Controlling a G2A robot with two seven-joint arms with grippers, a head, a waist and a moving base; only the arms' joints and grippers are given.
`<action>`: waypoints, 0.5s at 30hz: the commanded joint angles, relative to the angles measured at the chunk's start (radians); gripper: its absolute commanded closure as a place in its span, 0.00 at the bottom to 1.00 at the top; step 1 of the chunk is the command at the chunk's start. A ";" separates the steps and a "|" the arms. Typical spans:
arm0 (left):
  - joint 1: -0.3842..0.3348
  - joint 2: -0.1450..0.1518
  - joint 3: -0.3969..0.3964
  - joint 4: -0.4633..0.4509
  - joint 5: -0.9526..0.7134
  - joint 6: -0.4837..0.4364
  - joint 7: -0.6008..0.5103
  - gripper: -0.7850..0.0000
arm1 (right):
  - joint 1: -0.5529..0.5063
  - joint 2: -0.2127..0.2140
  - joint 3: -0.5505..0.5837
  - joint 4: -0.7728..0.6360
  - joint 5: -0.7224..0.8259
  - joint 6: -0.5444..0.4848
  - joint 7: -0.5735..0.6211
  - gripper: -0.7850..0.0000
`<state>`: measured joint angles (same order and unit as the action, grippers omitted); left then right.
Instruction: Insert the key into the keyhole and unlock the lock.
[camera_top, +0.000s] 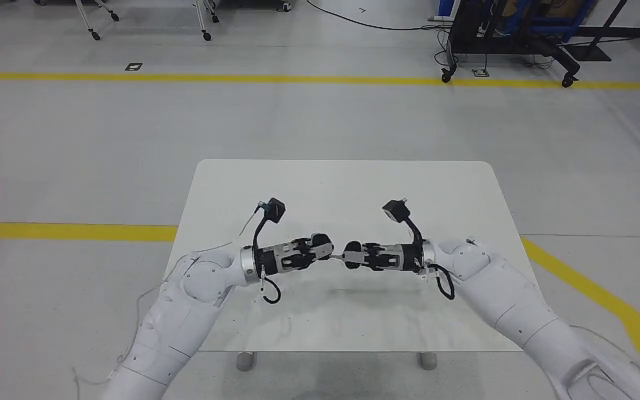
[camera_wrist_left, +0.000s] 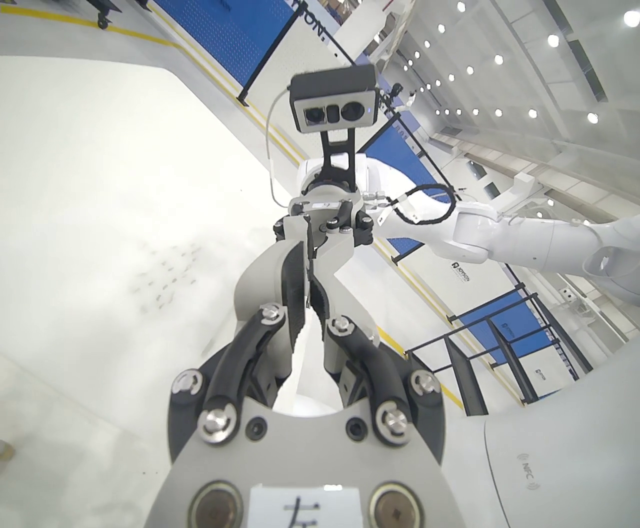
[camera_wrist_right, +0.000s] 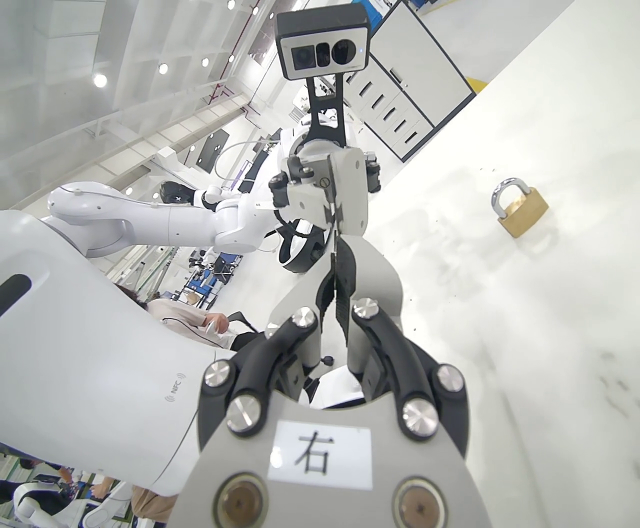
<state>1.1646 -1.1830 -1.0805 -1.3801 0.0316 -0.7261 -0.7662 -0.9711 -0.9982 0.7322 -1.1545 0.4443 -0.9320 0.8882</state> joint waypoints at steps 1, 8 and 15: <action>0.005 0.005 -0.029 0.004 0.017 -0.003 0.036 0.00 | -0.004 0.008 0.011 0.011 -0.001 -0.018 -0.018 1.00; 0.012 0.011 -0.060 0.004 0.042 0.006 0.076 0.00 | -0.057 0.059 0.127 0.031 -0.022 -0.080 -0.084 1.00; 0.012 0.011 -0.060 0.004 0.042 0.006 0.076 0.00 | -0.104 0.078 0.194 0.003 -0.023 -0.080 -0.118 1.00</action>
<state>1.1765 -1.1725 -1.1407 -1.3758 0.0739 -0.7199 -0.6900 -1.0760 -0.9198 0.9273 -1.1519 0.4216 -1.0123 0.7692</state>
